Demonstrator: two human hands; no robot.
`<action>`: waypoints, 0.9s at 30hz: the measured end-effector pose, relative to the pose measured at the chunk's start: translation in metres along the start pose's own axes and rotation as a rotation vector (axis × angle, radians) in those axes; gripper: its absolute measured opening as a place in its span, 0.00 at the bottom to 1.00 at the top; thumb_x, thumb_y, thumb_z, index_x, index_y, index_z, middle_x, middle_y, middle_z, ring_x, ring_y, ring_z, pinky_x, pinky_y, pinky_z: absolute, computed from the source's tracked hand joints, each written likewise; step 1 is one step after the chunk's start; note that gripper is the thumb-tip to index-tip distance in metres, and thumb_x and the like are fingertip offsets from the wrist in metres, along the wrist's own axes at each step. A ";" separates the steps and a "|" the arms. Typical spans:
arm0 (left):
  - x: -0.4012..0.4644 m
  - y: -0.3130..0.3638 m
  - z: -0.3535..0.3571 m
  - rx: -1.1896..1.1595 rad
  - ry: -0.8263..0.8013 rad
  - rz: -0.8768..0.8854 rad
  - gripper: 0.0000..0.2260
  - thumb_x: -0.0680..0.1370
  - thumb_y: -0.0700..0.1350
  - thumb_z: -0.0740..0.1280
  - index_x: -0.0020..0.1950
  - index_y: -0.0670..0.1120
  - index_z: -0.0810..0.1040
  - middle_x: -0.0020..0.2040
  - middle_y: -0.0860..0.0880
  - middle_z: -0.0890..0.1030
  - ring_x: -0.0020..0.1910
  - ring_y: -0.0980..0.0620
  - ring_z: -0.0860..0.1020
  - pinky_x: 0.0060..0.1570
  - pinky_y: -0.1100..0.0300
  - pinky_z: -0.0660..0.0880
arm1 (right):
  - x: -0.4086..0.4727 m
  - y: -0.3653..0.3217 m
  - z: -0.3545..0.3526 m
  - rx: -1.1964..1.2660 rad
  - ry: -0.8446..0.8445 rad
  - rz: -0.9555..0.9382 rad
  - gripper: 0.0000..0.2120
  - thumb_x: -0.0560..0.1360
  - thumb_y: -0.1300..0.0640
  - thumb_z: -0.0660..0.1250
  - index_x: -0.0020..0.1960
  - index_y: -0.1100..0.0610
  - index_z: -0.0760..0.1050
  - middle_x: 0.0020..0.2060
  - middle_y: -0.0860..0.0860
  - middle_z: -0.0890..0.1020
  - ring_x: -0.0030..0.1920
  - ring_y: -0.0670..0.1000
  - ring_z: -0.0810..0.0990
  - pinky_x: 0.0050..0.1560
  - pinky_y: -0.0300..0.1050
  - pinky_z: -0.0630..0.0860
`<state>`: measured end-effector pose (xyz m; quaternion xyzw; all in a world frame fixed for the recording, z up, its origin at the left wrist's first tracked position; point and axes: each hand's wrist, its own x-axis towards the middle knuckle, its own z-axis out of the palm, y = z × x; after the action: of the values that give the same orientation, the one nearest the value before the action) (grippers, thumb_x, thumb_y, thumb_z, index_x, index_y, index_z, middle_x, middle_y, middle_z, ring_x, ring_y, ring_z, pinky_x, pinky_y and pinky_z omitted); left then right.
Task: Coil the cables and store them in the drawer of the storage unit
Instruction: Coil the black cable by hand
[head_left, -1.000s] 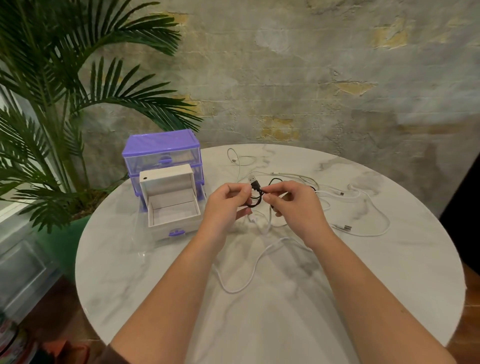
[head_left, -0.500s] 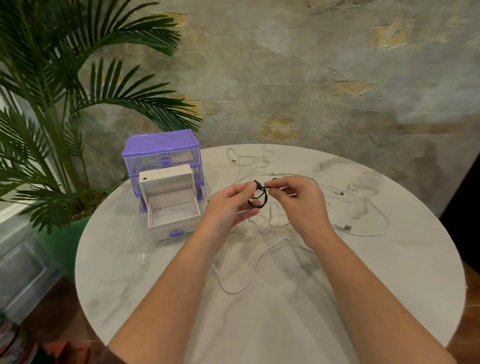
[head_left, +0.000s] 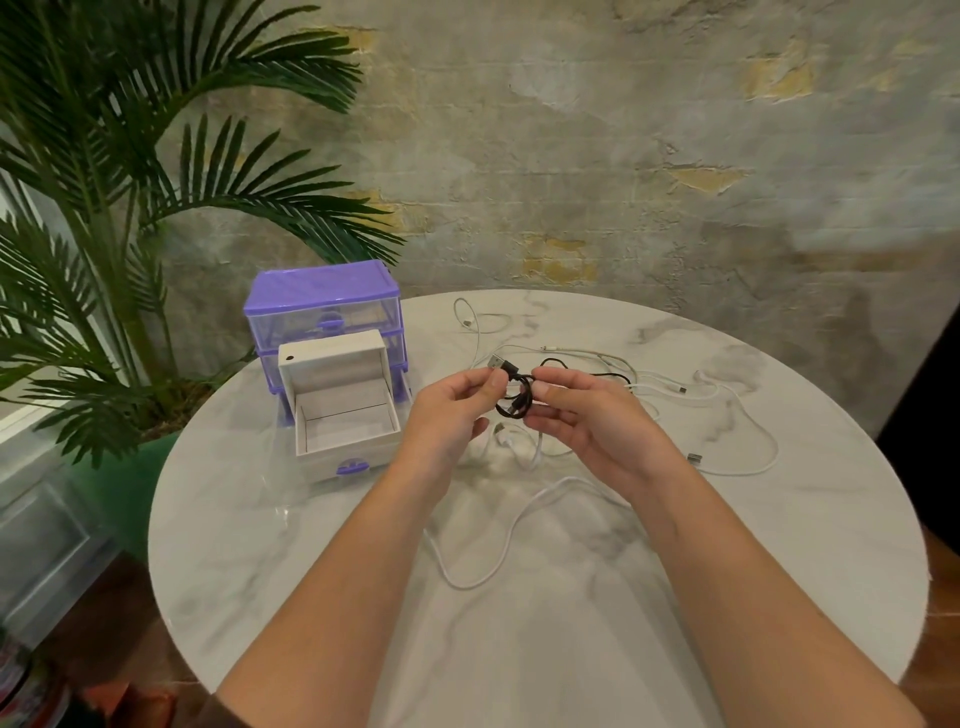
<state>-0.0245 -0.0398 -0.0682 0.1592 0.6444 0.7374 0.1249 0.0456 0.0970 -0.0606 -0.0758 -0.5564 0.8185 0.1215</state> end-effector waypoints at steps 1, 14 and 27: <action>0.001 -0.001 0.000 -0.003 0.003 0.007 0.10 0.77 0.48 0.69 0.55 0.46 0.82 0.42 0.55 0.80 0.43 0.61 0.76 0.42 0.69 0.72 | 0.000 0.000 0.000 0.016 -0.006 0.011 0.07 0.75 0.69 0.66 0.52 0.61 0.78 0.42 0.56 0.84 0.41 0.53 0.83 0.44 0.42 0.82; 0.002 -0.005 0.004 -0.032 0.006 0.088 0.09 0.77 0.42 0.70 0.55 0.40 0.81 0.48 0.43 0.81 0.39 0.59 0.81 0.43 0.67 0.79 | 0.001 0.004 0.000 0.023 -0.012 0.066 0.16 0.73 0.70 0.68 0.60 0.66 0.76 0.50 0.59 0.82 0.47 0.52 0.83 0.50 0.41 0.81; -0.002 -0.002 0.005 -0.059 -0.079 -0.002 0.11 0.79 0.45 0.67 0.57 0.41 0.80 0.43 0.49 0.83 0.40 0.57 0.80 0.44 0.65 0.79 | 0.002 0.001 0.007 0.126 0.028 0.034 0.16 0.74 0.69 0.65 0.57 0.53 0.73 0.39 0.50 0.82 0.37 0.48 0.79 0.40 0.42 0.66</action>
<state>-0.0205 -0.0362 -0.0693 0.1840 0.6170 0.7492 0.1558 0.0417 0.0909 -0.0593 -0.0886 -0.5006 0.8527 0.1198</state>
